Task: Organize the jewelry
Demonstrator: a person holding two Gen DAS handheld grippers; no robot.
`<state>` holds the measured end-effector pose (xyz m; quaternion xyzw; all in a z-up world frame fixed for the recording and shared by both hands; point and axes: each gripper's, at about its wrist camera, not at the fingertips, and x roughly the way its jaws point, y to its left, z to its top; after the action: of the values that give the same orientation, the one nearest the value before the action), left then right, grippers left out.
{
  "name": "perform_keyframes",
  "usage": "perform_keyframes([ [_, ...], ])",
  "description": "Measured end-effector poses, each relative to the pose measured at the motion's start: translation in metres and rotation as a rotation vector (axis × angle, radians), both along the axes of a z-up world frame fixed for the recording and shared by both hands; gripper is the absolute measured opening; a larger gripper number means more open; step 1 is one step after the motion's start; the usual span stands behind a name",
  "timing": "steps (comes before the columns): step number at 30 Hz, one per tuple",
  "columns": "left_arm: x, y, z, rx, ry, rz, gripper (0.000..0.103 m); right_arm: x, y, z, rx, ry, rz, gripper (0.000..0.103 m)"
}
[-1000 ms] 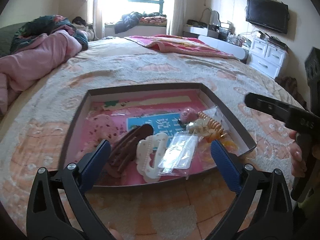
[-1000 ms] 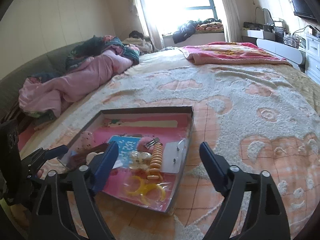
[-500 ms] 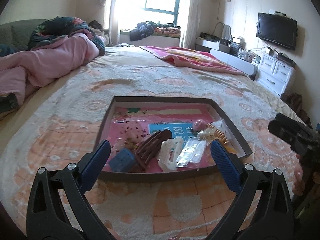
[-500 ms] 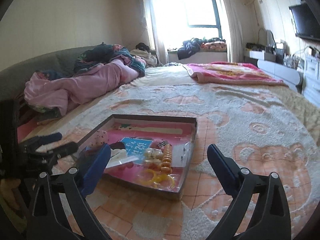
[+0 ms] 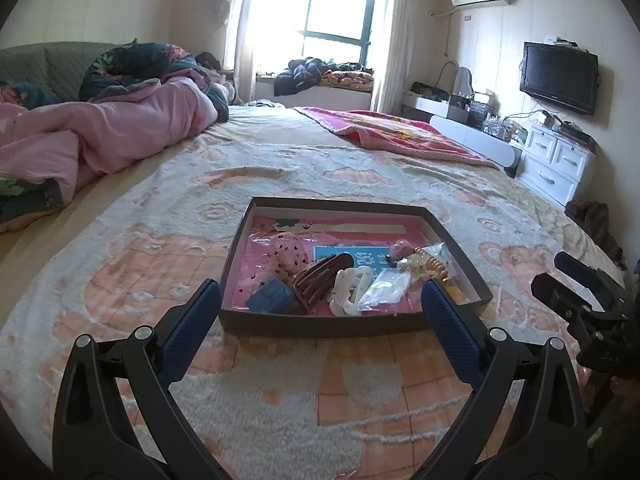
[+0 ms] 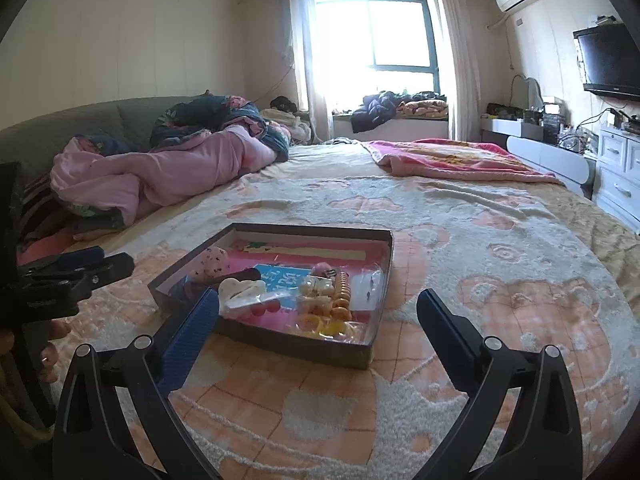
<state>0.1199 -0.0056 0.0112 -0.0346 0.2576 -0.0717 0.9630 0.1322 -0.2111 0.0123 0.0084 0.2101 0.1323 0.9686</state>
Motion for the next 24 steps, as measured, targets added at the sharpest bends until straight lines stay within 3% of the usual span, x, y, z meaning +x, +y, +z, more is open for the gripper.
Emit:
perform_keyframes([
  [9,-0.026,0.0,0.002,0.027,-0.065,0.013,0.092,-0.021,-0.002,-0.004,-0.023,-0.064,-0.044,0.096],
  [24,-0.049,-0.005,-0.008,0.033,-0.098,0.02,0.092,-0.05,-0.001,-0.015,-0.033,-0.127,-0.112,0.096],
])
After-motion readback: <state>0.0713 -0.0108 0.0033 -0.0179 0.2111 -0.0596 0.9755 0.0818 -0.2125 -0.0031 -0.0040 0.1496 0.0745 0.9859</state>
